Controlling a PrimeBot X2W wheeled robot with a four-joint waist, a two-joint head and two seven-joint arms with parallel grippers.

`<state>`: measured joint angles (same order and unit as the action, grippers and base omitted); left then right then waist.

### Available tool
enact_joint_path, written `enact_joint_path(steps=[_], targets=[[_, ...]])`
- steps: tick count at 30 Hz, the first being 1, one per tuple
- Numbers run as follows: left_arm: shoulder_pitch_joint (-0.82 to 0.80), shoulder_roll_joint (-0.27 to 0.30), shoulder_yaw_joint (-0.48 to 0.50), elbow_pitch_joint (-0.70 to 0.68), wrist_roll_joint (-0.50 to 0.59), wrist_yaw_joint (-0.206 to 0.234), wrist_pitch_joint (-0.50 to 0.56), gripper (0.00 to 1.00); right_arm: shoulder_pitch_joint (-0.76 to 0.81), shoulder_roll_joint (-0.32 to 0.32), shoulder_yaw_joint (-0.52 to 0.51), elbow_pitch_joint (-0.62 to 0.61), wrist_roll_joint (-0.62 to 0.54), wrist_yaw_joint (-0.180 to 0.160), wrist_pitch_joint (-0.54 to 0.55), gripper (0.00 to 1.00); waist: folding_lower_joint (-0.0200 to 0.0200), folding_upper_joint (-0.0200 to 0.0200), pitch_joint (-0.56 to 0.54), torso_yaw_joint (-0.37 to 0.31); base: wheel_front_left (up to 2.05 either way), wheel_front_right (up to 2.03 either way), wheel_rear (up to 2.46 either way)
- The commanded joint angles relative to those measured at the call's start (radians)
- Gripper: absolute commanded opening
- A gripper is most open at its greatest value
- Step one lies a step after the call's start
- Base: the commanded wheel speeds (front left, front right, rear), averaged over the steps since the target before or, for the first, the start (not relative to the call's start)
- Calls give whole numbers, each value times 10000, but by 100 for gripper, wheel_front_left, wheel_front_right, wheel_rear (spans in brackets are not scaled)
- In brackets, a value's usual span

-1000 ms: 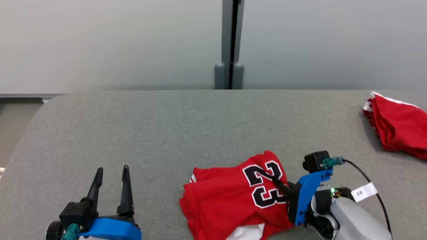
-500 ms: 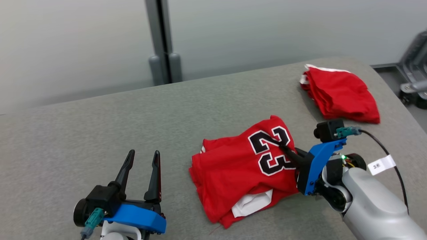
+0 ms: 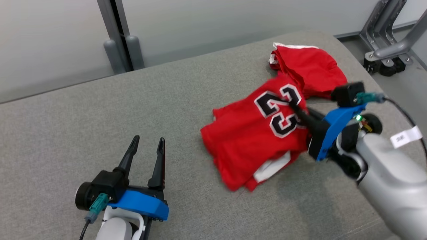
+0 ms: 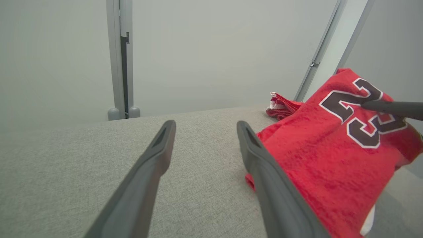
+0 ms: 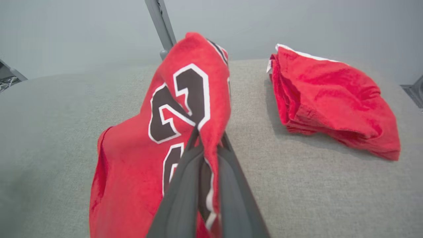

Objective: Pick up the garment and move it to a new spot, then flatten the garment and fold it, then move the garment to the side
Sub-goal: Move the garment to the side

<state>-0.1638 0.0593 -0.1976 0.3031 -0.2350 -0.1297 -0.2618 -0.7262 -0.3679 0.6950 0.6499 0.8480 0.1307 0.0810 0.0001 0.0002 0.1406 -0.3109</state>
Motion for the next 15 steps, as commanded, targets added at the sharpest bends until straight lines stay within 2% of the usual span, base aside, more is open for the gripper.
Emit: enact_joint_path(steps=[1, 9, 12, 15], targets=[[-290, 144, -32, 42, 84, -14, -43, 100, -632, -204, 130, 74, 155, 1, -242, 0, -1, -2, 326, 133, 0, 0, 0], [-797, 522, -207, 213, 237, -14, -43, 100, -2211, -879, 447, 931, 559, 1, -700, 0, -1, -2, 1228, 463, 0, 0, 0], [-1033, 680, -247, 309, 276, -14, -43, 100, -2949, -1328, 527, 1569, 833, 1, -1017, 0, -1, -2, 1610, 553, 0, 0, 0], [-1109, 767, -257, 352, 302, -14, -41, 100, -3225, -1455, 559, 1908, 998, 1, -1144, 0, -1, -2, 1753, 559, 0, 0, 0]])
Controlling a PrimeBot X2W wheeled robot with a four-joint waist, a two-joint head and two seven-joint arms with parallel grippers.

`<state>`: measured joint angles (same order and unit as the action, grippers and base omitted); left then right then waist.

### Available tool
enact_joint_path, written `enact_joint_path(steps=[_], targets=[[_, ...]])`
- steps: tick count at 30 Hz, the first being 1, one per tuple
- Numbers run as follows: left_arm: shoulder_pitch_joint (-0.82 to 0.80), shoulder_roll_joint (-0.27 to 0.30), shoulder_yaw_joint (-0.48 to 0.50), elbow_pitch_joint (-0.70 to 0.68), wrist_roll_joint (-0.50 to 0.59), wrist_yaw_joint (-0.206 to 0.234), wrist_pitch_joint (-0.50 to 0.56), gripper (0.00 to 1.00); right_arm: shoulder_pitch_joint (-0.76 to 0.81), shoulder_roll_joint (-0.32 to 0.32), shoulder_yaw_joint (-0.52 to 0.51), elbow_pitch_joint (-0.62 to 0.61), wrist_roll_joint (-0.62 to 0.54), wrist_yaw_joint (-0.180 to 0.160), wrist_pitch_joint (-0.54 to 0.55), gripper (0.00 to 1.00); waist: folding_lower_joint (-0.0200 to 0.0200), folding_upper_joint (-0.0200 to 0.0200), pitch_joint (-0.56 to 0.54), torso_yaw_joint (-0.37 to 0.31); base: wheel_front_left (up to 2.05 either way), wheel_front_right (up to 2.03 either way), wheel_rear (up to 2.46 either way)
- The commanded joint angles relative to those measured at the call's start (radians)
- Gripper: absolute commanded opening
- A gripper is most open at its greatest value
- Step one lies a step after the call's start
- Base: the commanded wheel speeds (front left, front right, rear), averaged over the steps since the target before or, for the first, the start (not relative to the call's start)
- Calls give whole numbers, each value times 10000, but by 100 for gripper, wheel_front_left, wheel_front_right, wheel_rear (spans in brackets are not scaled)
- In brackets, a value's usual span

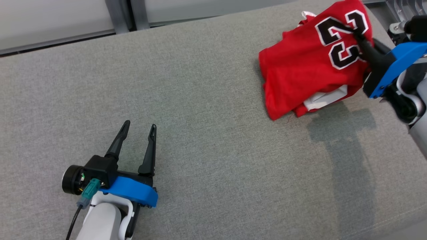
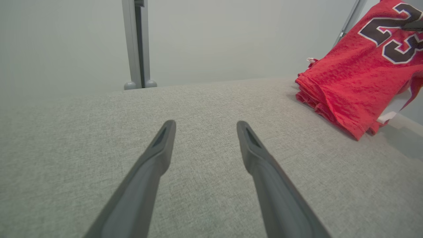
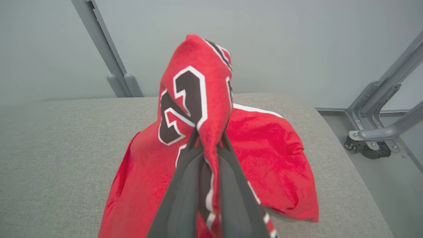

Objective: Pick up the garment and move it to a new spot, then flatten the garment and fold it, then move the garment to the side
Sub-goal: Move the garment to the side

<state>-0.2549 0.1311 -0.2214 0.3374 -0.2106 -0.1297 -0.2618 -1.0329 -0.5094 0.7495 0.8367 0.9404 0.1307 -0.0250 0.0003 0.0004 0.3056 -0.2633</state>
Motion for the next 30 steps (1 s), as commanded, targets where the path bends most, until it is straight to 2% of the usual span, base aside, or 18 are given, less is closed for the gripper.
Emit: enact_joint_path(steps=[1, 6, 11, 13, 14, 15, 18, 21, 26, 30], targets=[[-258, 82, -19, 10, 62, -14, -43, 100, -307, -125, 9, 219, 123, 1, -171, 0, -3, -4, 174, 82, 0, 0, 0], [-458, 191, -40, 61, 107, -14, -43, 100, -1027, -230, -65, 1345, 7, 1, -589, 0, -3, -4, 532, 3, 0, 0, 0], [-716, 277, -138, 89, 176, -14, -43, 100, -1899, 15, -58, 2986, -669, 1, -964, 0, -3, -4, 995, -23, 0, 0, 0], [-831, 297, -184, 94, 194, -14, -43, 100, -2174, 238, -37, 3740, -946, 1, -1090, 45, -3, -4, 1166, 10, 0, 0, 0], [-881, 311, -201, 97, 190, -14, -41, 100, -2303, 345, -10, 4010, -1119, 1, -1124, 91, -3, -4, 1234, 28, 0, 0, 0], [-934, 322, -222, 108, 190, -14, -41, 100, -2443, 371, 33, 4199, -1321, 1, -1174, 100, -3, -4, 1312, 62, 0, 0, 0], [-1049, 362, -234, 151, 183, -13, -40, 100, -2542, 309, -32, 4504, -1766, 1, -1060, 100, -3, -4, 1464, 185, 0, 0, 0], [-1073, 350, -140, 156, 157, -1, -31, 100, -2300, -72, -274, 4542, -2293, 0, -744, 100, -3, -4, 1492, 293, 0, 0, 0], [-937, 194, 84, 83, 90, 29, -34, 100, -2218, 51, -745, 4527, -3305, 0, -1092, 100, -3, -4, 1185, 435, 0, 0, 0], [-742, 38, 325, -27, 18, 43, -34, 100, -2162, 436, -1064, 4530, -3871, 0, -1870, 100, -3, -4, 625, 548, 0, 0, 0]])
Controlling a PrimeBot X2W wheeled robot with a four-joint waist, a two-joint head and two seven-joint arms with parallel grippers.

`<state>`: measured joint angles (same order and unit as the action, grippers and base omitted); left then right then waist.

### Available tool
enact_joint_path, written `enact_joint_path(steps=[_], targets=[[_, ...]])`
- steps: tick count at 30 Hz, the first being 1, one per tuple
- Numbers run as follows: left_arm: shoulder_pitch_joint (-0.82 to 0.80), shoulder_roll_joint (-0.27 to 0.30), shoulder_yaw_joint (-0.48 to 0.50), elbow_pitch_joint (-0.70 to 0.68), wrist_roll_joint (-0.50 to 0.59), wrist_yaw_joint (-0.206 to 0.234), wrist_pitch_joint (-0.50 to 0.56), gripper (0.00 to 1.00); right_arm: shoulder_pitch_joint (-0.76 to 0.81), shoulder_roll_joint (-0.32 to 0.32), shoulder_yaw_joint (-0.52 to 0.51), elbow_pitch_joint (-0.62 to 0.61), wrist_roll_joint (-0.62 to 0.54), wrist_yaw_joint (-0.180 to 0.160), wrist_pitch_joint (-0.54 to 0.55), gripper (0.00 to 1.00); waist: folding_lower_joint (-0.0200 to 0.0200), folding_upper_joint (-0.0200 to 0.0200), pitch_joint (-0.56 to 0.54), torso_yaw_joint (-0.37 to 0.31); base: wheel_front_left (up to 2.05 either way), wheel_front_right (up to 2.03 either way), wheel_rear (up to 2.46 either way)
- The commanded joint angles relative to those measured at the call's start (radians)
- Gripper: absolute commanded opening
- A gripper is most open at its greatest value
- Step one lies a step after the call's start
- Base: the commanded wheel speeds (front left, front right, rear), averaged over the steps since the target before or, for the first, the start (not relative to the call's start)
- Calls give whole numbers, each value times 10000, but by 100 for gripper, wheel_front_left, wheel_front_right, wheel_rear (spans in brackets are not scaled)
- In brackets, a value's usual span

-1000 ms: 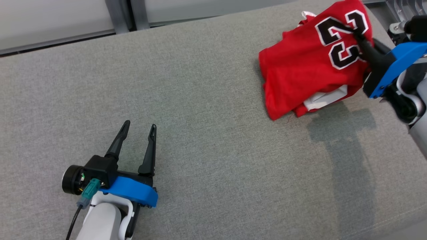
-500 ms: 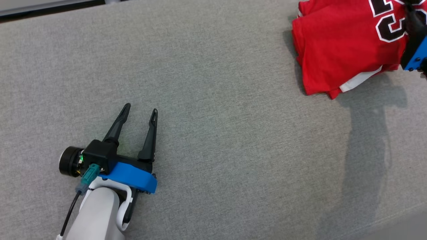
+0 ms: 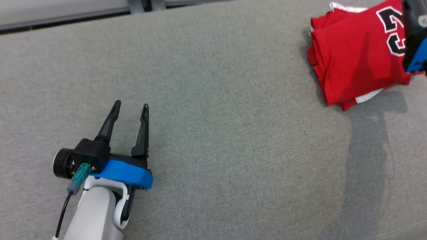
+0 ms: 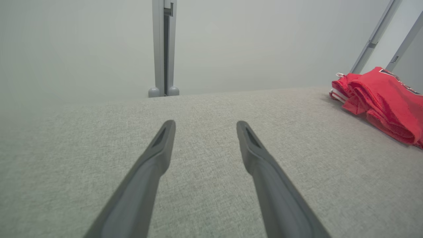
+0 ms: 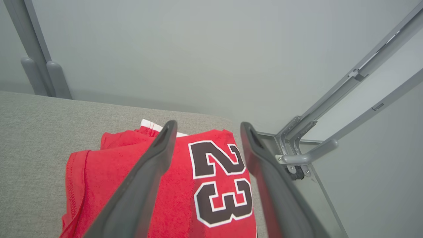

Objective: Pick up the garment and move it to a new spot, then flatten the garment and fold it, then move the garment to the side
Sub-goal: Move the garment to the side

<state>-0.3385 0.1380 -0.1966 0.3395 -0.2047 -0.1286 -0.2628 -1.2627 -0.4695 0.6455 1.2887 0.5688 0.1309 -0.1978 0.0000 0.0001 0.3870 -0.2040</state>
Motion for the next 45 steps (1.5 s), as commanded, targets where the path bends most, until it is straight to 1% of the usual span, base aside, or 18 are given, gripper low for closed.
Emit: enact_joint_path(steps=[1, 2, 3, 5, 7, 13, 15, 17, 19, 20, 24, 29, 32, 36, 39, 45], targets=[[171, -59, 169, -85, -56, 51, -24, 100, 140, 129, 4, 11, -347, -2, -311, 100, 0, -1, -353, -14, 0, 0, 0], [359, -150, 338, -140, -89, 64, -24, 100, 241, 403, -88, -26, -508, -2, -545, 100, 0, -1, -723, 52, 0, 0, 0], [457, -191, 444, -175, -107, 95, -22, 100, 330, 546, -154, -122, -571, -1, -613, 100, 0, -1, -934, 83, 0, 0, 0], [659, -258, 665, -267, -164, 133, -26, 100, 561, 703, -308, -495, -632, -2, -666, 100, 0, -1, -1367, 149, 0, 0, 0], [880, -339, 930, -440, -248, 146, -24, 100, 949, 724, -565, -1339, -721, -2, -673, 100, 0, -1, -1749, 229, 0, 0, 0], [1538, -561, 1486, -559, -687, 70, -22, 100, 3155, 732, -1426, -3557, -1048, -1, -676, 100, 0, -1, -2942, 601, 0, 0, 0], [1779, -521, 1482, -459, -466, 125, -24, 100, 3975, 765, -1753, -4171, -1160, -1, -676, 100, 0, -1, -3261, 716, 0, 0, 0], [1935, -609, 1626, -375, -711, 112, -22, 100, 4812, 800, -2134, -4767, -1347, -1, -675, 100, 0, -1, -3546, 807, 0, 0, 0], [2103, -626, 1730, -246, -736, 175, -22, 100, 5654, 968, -2483, -5356, -1444, -1, -676, 100, 0, -1, -3760, 876, 0, 0, 0], [2173, -641, 1812, -203, -841, 193, -24, 100, 6003, 1019, -2623, -5732, -1541, -1, -677, 100, 0, -1, -3819, 897, 0, 0, 0], [2317, -615, 2021, -181, -689, 394, -24, 100, 7532, 1297, -3316, -6986, -1749, -1, -676, 100, 0, -1, -3905, 917, 0, 0, 0], [2530, -580, 2184, -365, -336, 521, -24, 100, 8912, 1786, -4011, -7888, -2014, -1, -677, 100, 0, -1, -3928, 880, 0, 0, 0], [2680, -620, 2193, -481, -104, 452, -24, 100, 9568, 2181, -4365, -8238, -2045, -1, -677, 100, 0, -1, -3942, 856, 0, 0, 0], [2866, -687, 2191, -350, 103, 430, -24, 100, 10209, 2723, -4746, -8688, -2147, -1, -677, 100, 0, -1, -3967, 876, 0, 0, 0], [2935, -749, 2241, -273, 221, 512, -24, 100, 10552, 3029, -5037, -8970, -2343, -1, -678, 100, 0, -1, -3963, 904, 0, 0, 0], [2980, -808, 2354, -116, 256, 574, -24, 100, 10789, 3309, -5221, -9217, -2630, -1, -678, 100, 0, -1, -3943, 943, 0, 0, 0]])
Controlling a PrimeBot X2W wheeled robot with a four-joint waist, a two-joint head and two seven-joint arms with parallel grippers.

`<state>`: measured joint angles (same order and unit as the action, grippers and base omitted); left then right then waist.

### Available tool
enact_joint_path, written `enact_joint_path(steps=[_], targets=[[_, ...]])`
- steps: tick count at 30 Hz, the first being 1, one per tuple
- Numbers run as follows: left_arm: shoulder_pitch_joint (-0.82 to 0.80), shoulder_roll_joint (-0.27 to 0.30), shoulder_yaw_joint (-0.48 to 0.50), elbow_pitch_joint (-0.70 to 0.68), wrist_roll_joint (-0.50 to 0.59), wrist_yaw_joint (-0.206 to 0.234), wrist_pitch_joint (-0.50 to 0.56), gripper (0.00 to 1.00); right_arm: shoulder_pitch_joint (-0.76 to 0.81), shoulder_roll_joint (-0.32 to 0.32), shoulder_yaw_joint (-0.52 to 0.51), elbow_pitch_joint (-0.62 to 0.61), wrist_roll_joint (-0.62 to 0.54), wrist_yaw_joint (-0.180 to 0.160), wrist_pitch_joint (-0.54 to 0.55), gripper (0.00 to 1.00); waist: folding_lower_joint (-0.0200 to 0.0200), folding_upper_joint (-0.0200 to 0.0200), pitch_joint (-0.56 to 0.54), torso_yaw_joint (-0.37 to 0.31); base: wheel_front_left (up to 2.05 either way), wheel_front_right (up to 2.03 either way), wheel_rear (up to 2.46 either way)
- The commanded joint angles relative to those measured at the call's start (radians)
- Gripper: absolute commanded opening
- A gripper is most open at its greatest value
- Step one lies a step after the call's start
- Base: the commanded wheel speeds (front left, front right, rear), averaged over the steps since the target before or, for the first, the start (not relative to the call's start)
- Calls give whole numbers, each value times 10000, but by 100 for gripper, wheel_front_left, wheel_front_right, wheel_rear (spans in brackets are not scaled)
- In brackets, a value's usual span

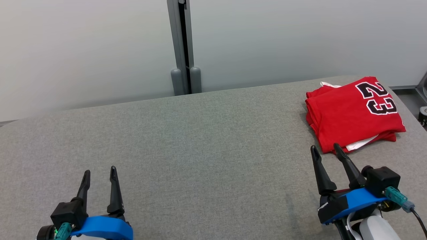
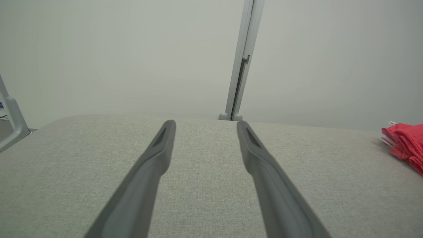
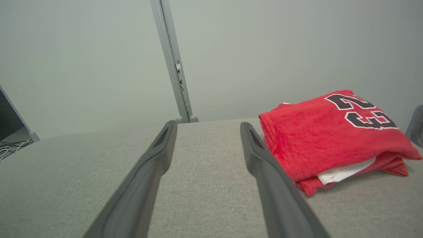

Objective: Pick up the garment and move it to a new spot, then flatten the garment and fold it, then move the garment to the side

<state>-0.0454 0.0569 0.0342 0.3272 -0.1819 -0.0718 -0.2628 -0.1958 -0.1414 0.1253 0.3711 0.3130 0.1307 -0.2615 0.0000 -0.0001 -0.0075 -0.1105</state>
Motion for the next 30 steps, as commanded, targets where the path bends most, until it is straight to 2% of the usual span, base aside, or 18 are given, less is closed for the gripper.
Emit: enact_joint_path(steps=[1, 23, 24, 27, 30], targets=[[37, -7, 55, 31, 25, 8, -24, 100, 137, 55, -32, -49, -110, 1, -41, 100, 0, 1, 3, 17, 0, 0, 0], [-58, -65, 217, 112, 90, -161, -24, 100, 22, 142, 6, 41, -344, 1, -42, 100, 0, 1, -7, 15, 0, 0, 0], [-12, -54, 194, 106, 69, -133, 0, 0, -10, 134, 3, 15, -301, 0, 0, 0, 0, 1, -7, 21, 0, 0, 0], [142, -99, 216, 422, -20, -136, 103, 0, 151, 178, 3, 269, -208, 0, 67, 0, 0, 1, -7, 27, 0, 0, 0], [17, -97, 338, 466, -592, -155, 343, 0, 157, 209, -123, 225, 350, 0, 244, 0, 0, 1, -5, 53, 0, 0, 0]])
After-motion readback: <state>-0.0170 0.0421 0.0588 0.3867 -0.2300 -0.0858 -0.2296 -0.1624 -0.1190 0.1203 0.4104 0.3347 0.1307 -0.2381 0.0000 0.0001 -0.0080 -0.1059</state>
